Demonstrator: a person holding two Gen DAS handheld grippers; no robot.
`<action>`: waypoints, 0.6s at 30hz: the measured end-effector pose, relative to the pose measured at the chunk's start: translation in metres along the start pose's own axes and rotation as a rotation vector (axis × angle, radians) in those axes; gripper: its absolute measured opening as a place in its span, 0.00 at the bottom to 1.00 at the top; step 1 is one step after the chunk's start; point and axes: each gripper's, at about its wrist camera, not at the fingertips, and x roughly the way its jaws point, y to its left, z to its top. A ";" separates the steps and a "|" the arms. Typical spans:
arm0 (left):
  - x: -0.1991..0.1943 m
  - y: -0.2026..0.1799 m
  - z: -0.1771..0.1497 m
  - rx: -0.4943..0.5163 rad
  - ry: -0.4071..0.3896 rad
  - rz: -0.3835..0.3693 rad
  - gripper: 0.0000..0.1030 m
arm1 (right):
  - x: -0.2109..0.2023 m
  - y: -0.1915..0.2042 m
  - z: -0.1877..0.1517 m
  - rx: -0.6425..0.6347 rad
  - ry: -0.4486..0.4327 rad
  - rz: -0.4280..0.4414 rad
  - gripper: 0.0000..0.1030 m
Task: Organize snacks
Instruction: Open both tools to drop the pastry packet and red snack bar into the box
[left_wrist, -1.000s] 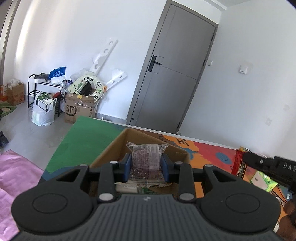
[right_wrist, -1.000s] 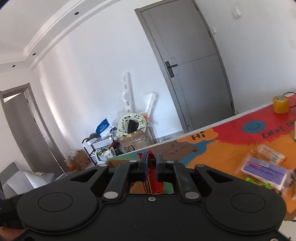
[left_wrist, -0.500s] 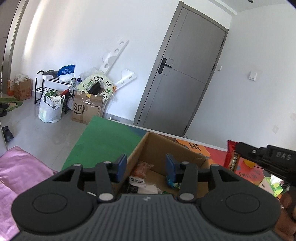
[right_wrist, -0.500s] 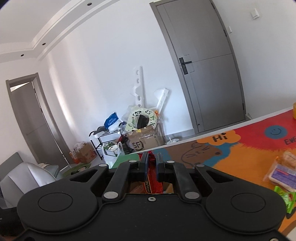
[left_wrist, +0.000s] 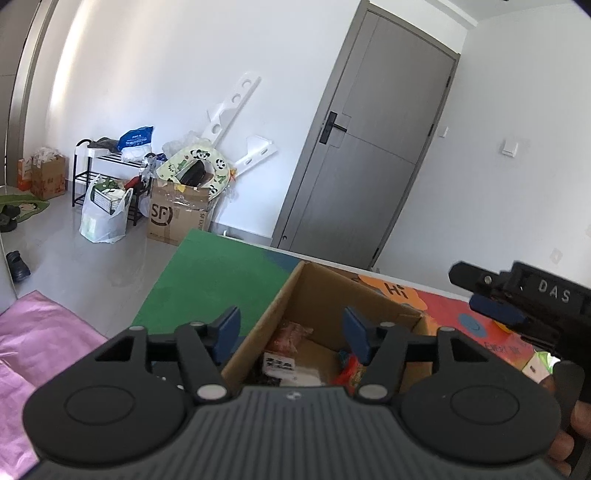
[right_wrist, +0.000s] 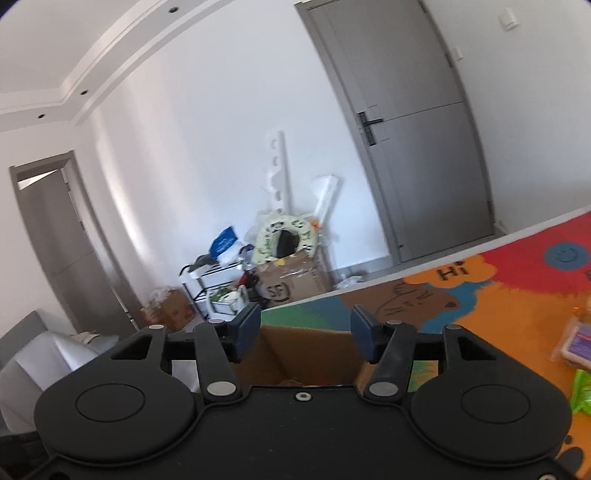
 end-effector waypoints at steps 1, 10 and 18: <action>-0.001 -0.002 -0.001 0.003 -0.003 -0.004 0.65 | -0.003 -0.005 -0.001 0.012 0.005 -0.004 0.54; -0.005 -0.023 -0.007 0.025 -0.005 -0.013 0.76 | -0.036 -0.049 -0.013 0.095 0.025 -0.082 0.63; -0.009 -0.052 -0.017 0.057 0.004 -0.040 0.81 | -0.071 -0.076 -0.022 0.121 0.011 -0.152 0.77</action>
